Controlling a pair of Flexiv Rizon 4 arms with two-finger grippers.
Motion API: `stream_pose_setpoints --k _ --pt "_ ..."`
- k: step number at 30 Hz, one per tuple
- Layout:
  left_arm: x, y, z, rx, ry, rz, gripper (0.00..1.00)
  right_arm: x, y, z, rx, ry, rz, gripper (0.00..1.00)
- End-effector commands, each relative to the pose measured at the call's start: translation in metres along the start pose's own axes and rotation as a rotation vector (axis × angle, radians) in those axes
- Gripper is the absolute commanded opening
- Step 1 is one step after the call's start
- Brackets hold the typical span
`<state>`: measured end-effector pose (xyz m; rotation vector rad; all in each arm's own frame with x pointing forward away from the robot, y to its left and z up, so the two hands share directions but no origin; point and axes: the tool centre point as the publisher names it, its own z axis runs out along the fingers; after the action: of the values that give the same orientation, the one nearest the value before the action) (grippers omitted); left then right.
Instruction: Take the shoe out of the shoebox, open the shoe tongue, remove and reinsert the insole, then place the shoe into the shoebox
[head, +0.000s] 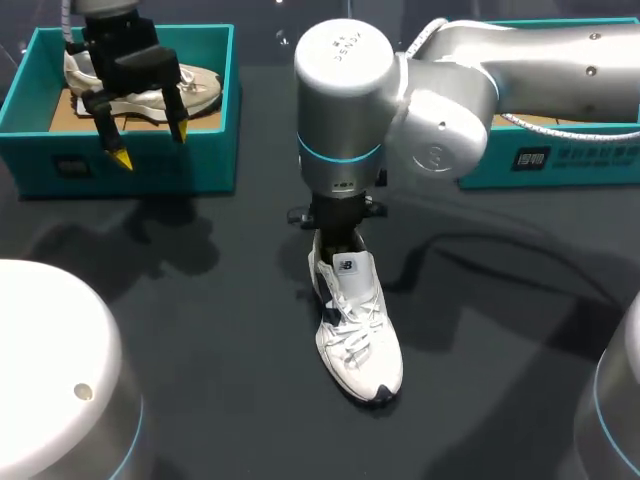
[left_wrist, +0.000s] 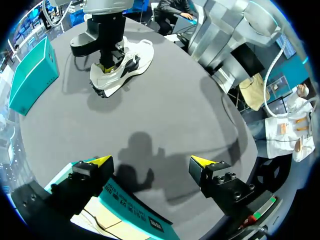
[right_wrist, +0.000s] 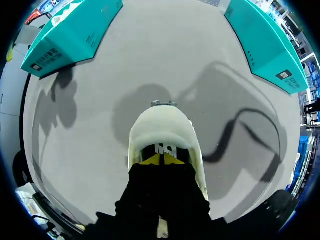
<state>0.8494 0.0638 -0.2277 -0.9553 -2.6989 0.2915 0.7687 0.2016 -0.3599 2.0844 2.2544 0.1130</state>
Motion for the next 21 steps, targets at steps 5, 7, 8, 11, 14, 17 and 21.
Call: stream_pose_setpoints --k 5,7,8,11,14,17,21 --pt "-0.001 0.0 -0.001 -0.002 0.003 0.0 1.0 -0.012 0.007 -0.006 0.054 0.077 -0.128 0.0" --pt "-0.001 0.0 -0.001 -0.002 0.003 0.0 1.0 -0.012 0.006 -0.003 0.077 0.092 -0.16 0.0" --pt "-0.001 0.0 -0.001 -0.002 0.003 0.0 1.0 -0.011 0.005 -0.002 0.083 0.1 -0.167 0.0" --pt "-0.001 0.0 -0.001 -0.002 0.003 0.0 1.0 -0.012 0.001 -0.003 0.116 0.092 -0.169 0.0" --pt "-0.001 0.0 -0.001 -0.002 0.003 0.0 1.0 -0.011 -0.007 -0.007 0.144 0.076 -0.168 0.0" --pt "-0.001 0.0 -0.001 -0.002 0.003 0.0 1.0 -0.009 -0.014 -0.009 0.166 0.062 -0.158 0.0" --pt "-0.001 0.0 -0.001 -0.002 0.003 0.0 1.0 -0.008 -0.021 -0.012 0.194 0.041 -0.138 0.03"
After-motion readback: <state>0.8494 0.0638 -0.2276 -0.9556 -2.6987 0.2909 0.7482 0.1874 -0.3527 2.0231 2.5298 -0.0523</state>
